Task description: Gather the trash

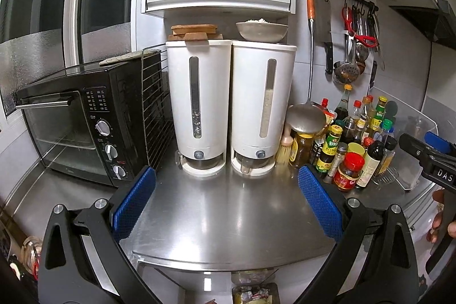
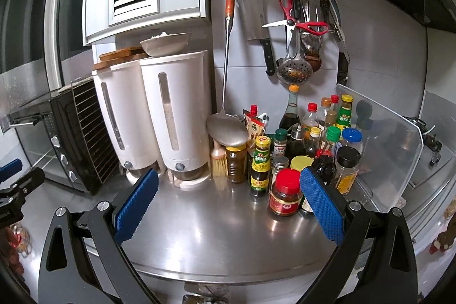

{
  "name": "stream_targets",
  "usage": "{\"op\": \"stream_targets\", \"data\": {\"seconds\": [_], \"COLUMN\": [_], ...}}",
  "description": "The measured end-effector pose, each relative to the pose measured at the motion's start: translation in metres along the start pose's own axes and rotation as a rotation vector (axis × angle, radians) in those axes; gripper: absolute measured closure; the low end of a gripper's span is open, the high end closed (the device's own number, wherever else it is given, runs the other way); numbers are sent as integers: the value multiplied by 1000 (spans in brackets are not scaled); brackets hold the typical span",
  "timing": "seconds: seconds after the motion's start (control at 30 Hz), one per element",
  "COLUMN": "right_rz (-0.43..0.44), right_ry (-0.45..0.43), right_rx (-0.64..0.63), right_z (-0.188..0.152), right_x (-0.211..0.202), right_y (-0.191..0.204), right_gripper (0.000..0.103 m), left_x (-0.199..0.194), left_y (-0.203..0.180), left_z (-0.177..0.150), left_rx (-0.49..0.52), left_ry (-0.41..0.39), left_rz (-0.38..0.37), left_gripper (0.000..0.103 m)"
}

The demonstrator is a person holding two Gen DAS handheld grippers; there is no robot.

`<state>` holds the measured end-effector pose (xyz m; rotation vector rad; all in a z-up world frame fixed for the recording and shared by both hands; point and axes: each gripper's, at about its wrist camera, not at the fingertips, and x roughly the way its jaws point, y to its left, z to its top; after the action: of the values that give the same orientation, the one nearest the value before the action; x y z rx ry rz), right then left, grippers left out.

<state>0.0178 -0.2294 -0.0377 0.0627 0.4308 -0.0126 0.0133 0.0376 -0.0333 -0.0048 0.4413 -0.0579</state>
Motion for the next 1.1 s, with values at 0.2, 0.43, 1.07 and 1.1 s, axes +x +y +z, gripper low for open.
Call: {"op": "stream_targets", "data": {"seconds": [0.2, 0.43, 1.07, 1.1], "right_rz": [0, -4, -3, -3], "right_ry": [1, 0, -14, -14], "right_rx": [2, 6, 10, 12], "right_z": [2, 3, -1, -1], "right_x": [0, 0, -8, -8], "right_y": [1, 1, 7, 7], "right_gripper": [3, 3, 3, 3], "left_x": [1, -1, -12, -12], "left_y": [0, 1, 2, 2], "left_z": [1, 2, -1, -1], "left_rx": [-4, -13, -21, -23], "left_ry": [-5, -5, -21, -20], "left_rz": [7, -2, 5, 5], "left_gripper": [8, 8, 8, 8]}}
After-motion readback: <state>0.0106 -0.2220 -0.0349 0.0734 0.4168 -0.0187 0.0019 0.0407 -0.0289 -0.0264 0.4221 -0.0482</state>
